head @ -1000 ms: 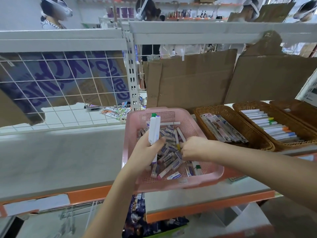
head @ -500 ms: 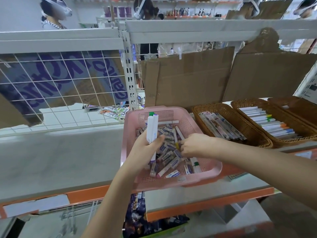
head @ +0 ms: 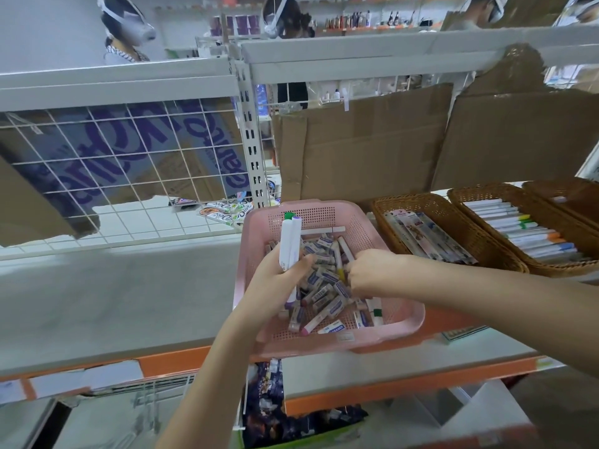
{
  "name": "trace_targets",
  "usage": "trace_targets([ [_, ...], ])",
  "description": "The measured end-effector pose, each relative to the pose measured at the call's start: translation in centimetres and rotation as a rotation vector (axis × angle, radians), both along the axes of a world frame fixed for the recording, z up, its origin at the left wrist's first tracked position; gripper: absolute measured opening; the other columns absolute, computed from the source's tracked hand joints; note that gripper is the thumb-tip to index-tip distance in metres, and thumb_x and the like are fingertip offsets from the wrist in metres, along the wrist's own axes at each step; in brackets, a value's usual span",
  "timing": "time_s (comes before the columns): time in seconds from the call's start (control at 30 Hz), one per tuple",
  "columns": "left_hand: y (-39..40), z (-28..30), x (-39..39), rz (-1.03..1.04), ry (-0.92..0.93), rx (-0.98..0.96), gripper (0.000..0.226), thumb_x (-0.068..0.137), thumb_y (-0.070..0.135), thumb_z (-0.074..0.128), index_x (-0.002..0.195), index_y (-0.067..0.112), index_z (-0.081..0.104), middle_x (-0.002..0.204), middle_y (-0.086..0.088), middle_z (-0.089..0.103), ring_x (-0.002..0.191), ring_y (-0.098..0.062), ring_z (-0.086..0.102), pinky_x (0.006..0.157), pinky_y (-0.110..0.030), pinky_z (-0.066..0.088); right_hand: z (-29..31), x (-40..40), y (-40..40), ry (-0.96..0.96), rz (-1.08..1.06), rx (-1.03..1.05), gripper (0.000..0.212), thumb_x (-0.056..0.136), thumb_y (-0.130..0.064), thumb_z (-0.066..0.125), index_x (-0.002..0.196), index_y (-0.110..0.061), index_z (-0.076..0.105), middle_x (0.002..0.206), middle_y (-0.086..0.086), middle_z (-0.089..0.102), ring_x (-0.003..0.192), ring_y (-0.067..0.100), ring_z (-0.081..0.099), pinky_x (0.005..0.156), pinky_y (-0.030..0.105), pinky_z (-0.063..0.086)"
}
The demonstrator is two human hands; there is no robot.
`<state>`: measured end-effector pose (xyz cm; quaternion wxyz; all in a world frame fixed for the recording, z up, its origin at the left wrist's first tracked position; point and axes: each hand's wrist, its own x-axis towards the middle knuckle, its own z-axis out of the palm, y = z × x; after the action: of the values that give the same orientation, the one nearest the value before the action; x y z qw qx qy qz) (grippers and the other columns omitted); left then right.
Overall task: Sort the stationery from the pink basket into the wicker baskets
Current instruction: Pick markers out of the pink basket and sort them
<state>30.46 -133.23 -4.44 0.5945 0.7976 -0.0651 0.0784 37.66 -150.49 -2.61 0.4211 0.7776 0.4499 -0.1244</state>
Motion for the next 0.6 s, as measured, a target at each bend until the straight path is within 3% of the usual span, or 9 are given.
trace_targets([
  [0.13,0.0,0.8,-0.4,-0.008,-0.043,-0.051,0.028,0.096,0.023,0.054,0.073,0.011,0.043,0.066,-0.004,0.046,0.056,-0.008,0.045,0.05,-0.011,0.039,2.6,0.9,-1.5,-0.103,0.094,0.159,0.023,0.089,-0.013,0.06,0.111,-0.012,0.066,0.107,0.003,0.064,0.099,0.021,0.057,0.084,0.035,0.052],
  [0.23,0.0,1.3,-0.6,0.02,-0.071,-0.085,0.025,0.094,0.028,0.055,0.076,0.016,0.045,0.06,0.005,0.046,0.056,-0.009,0.044,0.053,-0.014,0.04,5.1,1.3,-3.5,-0.065,-0.052,0.603,0.016,0.09,-0.02,0.059,0.106,-0.021,0.064,0.101,-0.007,0.06,0.095,0.013,0.054,0.079,0.028,0.049],
  [0.33,-0.3,1.6,-0.4,0.061,-0.098,-0.118,0.026,0.092,0.033,0.057,0.08,0.013,0.048,0.056,0.009,0.045,0.053,-0.009,0.042,0.055,-0.021,0.038,5.9,-0.7,-3.8,0.213,-0.325,1.276,0.009,0.087,-0.024,0.066,0.095,-0.028,0.064,0.09,-0.016,0.058,0.084,-0.001,0.057,0.07,0.012,0.042],
  [0.43,-1.2,2.0,-0.3,0.074,-0.142,-0.169,0.021,0.09,0.038,0.06,0.073,0.028,0.053,0.058,0.012,0.048,0.053,-0.006,0.043,0.053,-0.019,0.038,4.7,-3.9,-1.8,0.574,-0.485,1.702,0.016,0.084,-0.017,0.069,0.093,-0.03,0.067,0.088,-0.016,0.068,0.083,-0.005,0.063,0.072,0.004,0.045],
  [0.53,-2.2,2.1,-0.3,0.099,-0.189,-0.222,0.036,0.083,0.047,0.059,0.079,0.012,0.054,0.061,0.01,0.048,0.058,-0.006,0.046,0.054,-0.015,0.04,3.2,-6.3,0.4,0.772,-0.476,1.982,0.023,0.086,-0.01,0.066,0.098,-0.03,0.069,0.095,-0.01,0.073,0.091,0.003,0.067,0.083,0.016,0.051],
  [0.6,-2.7,2.1,-0.4,0.098,-0.202,-0.274,0.045,0.083,0.049,0.062,0.081,0.005,0.052,0.06,0.009,0.049,0.06,-0.006,0.05,0.055,-0.013,0.041,2.3,-7.0,1.1,0.725,-0.485,2.132,0.026,0.086,-0.01,0.067,0.1,-0.031,0.067,0.095,-0.009,0.072,0.092,0.006,0.068,0.085,0.024,0.054],
])
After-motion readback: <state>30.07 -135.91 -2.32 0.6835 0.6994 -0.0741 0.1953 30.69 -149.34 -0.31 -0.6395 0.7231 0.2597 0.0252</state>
